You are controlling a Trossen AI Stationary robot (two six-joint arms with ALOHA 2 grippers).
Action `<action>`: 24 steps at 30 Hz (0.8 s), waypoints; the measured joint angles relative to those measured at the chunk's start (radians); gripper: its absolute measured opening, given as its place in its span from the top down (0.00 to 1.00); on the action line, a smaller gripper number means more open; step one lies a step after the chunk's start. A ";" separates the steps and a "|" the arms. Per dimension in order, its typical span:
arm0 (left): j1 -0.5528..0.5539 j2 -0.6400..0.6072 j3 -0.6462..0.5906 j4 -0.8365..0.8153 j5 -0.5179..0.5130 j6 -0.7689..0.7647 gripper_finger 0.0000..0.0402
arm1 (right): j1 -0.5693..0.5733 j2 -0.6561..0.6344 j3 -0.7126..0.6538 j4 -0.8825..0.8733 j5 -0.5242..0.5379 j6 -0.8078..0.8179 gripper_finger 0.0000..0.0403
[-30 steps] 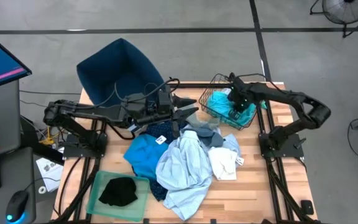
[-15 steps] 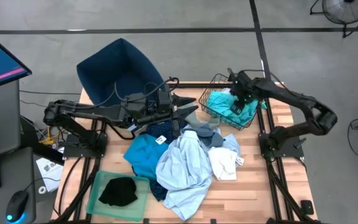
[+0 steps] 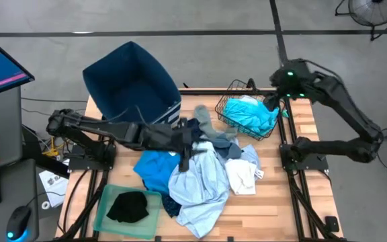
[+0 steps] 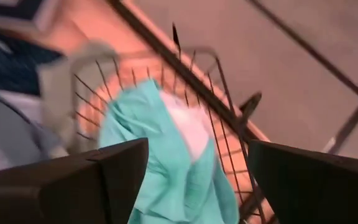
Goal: Pick & Place Cloths
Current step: Put the blue patterned cloth into the blue laundry organizer
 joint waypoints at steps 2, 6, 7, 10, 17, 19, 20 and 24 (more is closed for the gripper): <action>-0.038 0.023 0.001 -0.005 -0.009 -0.001 0.59 | 0.024 -0.039 0.016 -0.006 -0.016 0.051 0.33; -0.091 0.086 0.002 -0.023 -0.025 -0.009 0.50 | 0.076 -0.102 0.016 -0.027 -0.050 0.153 0.33; -0.100 0.105 0.001 -0.036 -0.025 -0.016 0.48 | 0.090 -0.112 0.016 -0.037 -0.061 0.173 0.33; -0.118 0.182 0.001 -0.036 -0.056 -0.030 0.41 | 0.140 -0.127 0.016 -0.061 -0.079 0.217 0.33; -0.097 0.365 0.000 -0.007 -0.090 0.029 0.29 | 0.233 -0.129 0.016 -0.071 -0.089 0.269 0.33; -0.077 0.406 0.000 0.024 -0.094 0.029 0.27 | 0.246 -0.130 0.016 -0.071 -0.089 0.285 0.33; -0.070 0.427 0.001 0.038 -0.093 0.029 0.26 | 0.253 -0.129 0.016 -0.071 -0.088 0.289 0.33; -0.052 0.505 0.001 0.041 -0.070 0.029 0.22 | 0.274 -0.130 0.016 -0.072 -0.088 0.290 0.33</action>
